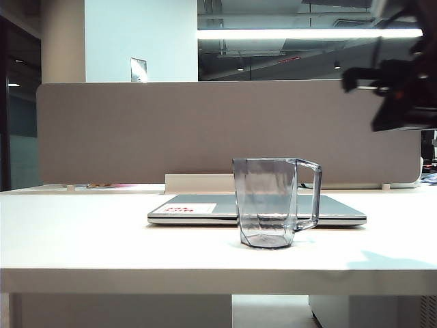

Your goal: Pick up the water cup and place it on the side of the laptop close to you.

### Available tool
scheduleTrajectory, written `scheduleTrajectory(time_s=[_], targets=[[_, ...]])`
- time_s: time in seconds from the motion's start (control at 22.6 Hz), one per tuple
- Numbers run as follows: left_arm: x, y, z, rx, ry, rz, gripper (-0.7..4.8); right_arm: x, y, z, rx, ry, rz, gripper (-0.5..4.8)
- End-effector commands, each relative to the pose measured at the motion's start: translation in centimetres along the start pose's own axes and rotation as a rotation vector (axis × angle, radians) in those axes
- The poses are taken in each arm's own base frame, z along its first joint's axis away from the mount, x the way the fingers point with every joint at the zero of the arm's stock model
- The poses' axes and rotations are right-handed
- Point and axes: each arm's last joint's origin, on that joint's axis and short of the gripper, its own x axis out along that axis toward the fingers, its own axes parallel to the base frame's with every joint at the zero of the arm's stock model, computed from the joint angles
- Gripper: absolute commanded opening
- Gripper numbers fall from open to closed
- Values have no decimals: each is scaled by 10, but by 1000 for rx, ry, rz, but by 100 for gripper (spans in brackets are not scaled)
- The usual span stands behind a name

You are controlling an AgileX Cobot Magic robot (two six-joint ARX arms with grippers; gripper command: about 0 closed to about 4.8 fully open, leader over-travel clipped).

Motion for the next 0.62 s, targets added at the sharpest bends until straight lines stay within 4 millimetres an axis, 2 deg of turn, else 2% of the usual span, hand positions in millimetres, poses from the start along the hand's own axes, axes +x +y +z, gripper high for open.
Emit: scheduleTrajectory(time_s=[0.04,0.4,0.62], targets=[[0,0,2,0,-14,-6,-3,-10,-7,-7,27,-33,-13,-6],[0,0,2,0,-14,-6,-3,-18,-15,-26,24,-29,-51,-6],[0,0,2,0,-14,-6,-3,-20,-16,-23,80,-46,-45,-6]])
